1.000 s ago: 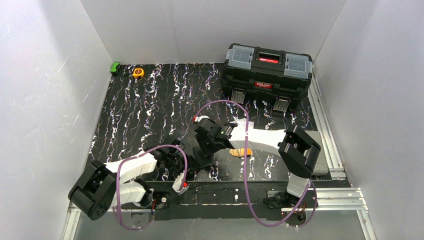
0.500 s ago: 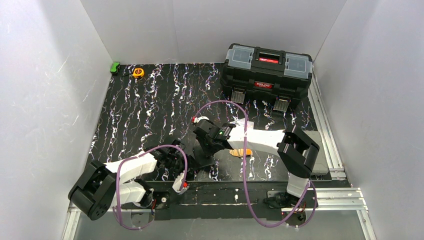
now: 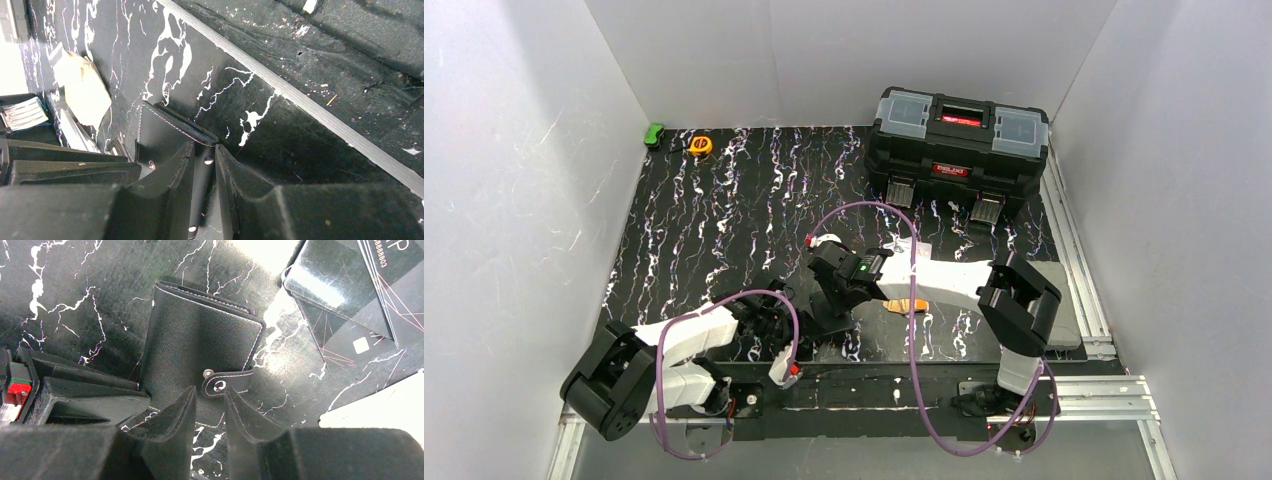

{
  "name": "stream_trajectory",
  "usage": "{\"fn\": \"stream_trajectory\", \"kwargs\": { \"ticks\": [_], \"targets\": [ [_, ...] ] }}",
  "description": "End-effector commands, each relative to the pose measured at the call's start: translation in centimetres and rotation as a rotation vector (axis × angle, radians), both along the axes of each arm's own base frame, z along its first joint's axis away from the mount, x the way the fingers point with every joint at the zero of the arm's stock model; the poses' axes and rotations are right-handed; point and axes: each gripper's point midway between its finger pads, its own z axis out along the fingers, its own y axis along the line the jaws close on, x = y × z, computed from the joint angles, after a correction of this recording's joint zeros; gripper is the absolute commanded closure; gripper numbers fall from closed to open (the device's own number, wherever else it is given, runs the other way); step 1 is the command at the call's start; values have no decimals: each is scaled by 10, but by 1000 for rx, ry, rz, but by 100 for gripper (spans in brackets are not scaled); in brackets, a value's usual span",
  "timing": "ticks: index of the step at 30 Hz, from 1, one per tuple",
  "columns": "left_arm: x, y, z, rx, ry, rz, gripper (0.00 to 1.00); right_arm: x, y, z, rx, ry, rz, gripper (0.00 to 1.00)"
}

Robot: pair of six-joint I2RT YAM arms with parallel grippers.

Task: Put the credit cards into the card holder
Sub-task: Close the card holder at the center of the board.

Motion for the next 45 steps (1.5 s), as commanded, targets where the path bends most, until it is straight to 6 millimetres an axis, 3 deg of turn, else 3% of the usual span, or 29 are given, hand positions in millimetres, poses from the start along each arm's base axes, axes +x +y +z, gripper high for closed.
{"fn": "stream_trajectory", "kwargs": {
  "ticks": [1, 9, 22, 34, 35, 38, 39, 42, 45],
  "targets": [
    [-27, 28, -29, 136, 51, -53, 78, 5, 10, 7, 8, -20, -3, 66],
    [-26, 28, -28, 135, 50, -51, 78, 6, 11, 3, 0, -18, -5, 70],
    [-27, 28, -29, 137, 49, -54, 79, 6, 10, 5, 8, -22, -16, 99],
    [-29, 29, -30, 139, 53, -56, 79, 11, 9, 14, 11, -48, -31, 99],
    [-29, 29, -30, 139, 52, -56, 79, 12, 7, 14, 5, -50, -33, 98],
    [-29, 28, -30, 137, 52, -58, 79, 14, 3, 13, -18, -62, -47, 72],
    [-30, 28, -30, 138, 53, -59, 79, 14, 2, 13, -22, -63, -50, 67],
    [-29, 28, -29, 139, 53, -58, 80, 14, 2, 12, -32, -68, -52, 60],
    [-29, 28, -30, 140, 54, -58, 80, 15, 3, 12, -34, -75, -55, 60]
  ]
}}
